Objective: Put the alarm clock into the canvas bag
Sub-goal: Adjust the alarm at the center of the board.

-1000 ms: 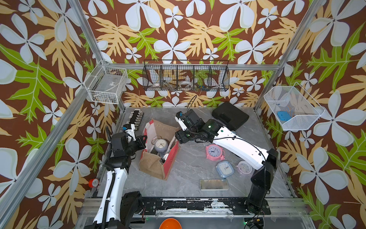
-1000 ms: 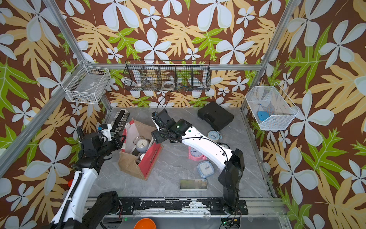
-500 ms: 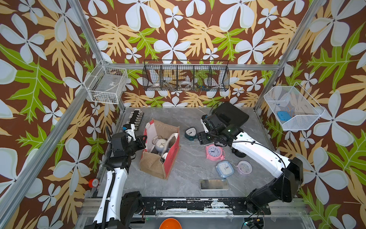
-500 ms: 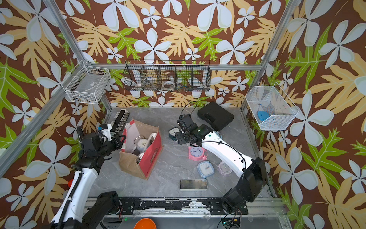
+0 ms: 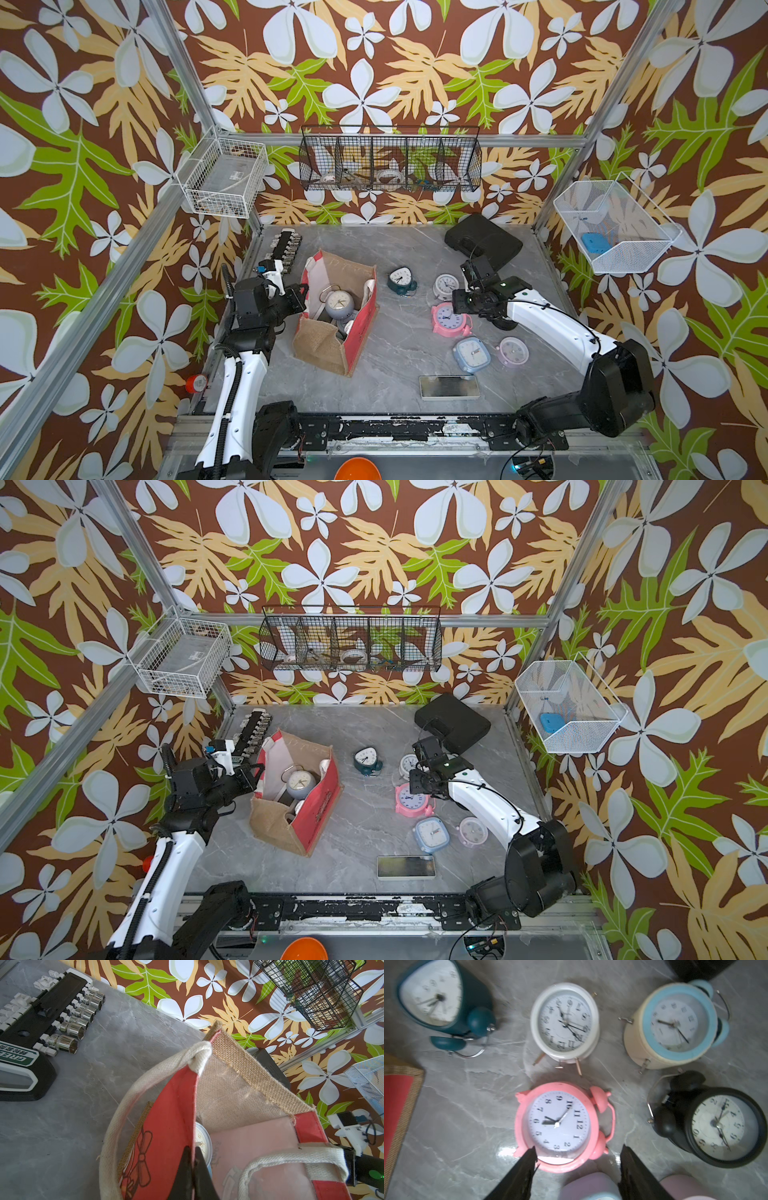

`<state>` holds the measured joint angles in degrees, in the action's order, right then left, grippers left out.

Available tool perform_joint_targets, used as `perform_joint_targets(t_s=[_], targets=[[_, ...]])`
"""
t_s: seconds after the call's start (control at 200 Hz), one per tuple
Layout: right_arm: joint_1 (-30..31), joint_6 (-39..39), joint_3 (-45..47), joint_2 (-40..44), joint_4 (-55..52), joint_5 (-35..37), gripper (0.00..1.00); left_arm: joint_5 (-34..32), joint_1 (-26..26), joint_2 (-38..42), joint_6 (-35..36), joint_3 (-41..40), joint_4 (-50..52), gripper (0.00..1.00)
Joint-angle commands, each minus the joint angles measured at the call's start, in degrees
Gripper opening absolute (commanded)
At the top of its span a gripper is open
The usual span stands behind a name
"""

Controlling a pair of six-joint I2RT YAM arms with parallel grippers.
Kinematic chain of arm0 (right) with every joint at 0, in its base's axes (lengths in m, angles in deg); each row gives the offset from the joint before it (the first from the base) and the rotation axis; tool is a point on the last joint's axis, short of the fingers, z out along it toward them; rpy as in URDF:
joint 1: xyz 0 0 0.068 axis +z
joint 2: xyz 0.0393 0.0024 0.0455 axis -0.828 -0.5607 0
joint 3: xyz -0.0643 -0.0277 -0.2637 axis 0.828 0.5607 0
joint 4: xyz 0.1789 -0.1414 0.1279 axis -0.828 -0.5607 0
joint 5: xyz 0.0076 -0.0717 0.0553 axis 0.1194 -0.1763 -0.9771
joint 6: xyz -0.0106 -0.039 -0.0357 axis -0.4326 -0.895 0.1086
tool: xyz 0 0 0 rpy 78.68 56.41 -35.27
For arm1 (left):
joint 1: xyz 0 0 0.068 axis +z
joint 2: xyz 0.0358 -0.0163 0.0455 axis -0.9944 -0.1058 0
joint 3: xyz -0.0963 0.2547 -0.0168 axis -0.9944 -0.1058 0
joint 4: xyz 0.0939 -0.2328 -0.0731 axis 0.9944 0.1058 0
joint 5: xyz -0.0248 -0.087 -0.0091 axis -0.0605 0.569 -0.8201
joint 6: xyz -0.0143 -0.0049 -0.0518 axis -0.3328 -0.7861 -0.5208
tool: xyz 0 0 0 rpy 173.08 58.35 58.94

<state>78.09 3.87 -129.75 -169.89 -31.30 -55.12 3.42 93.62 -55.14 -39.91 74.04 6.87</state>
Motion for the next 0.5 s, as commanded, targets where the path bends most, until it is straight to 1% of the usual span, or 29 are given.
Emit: perform_joint_targets(t_s=[0.0,0.095,0.155,0.25,0.31,0.405,0.495], targets=[[-3.37,0.96,3.4,0.54,3.95,-1.88,0.56,0.25,0.02,-0.11,-0.06,0.49,-0.75,0.0],[-6.12,0.7,6.35,-0.11,6.8,-5.56,0.52,0.42,0.04,-0.18,-0.12,0.49,-0.79,0.0],[-6.2,0.58,6.75,-0.96,7.76,-7.02,0.51,0.26,0.04,-0.14,-0.12,0.49,-0.79,0.0],[-6.2,0.75,7.56,-1.51,10.45,-11.89,0.5,0.26,0.02,-0.13,-0.03,0.49,-0.83,0.0],[-6.04,1.05,7.59,-1.4,11.03,-12.84,0.5,0.24,0.0,-0.16,0.01,0.49,-0.73,0.0],[-4.36,-0.43,5.85,-2.23,8.81,-9.09,0.53,0.12,0.06,-0.1,0.02,0.49,-0.71,0.0],[-4.04,-0.84,4.91,-4.31,7.56,-8.61,0.63,0.03,0.01,-0.07,-0.04,0.49,-0.73,0.0]])
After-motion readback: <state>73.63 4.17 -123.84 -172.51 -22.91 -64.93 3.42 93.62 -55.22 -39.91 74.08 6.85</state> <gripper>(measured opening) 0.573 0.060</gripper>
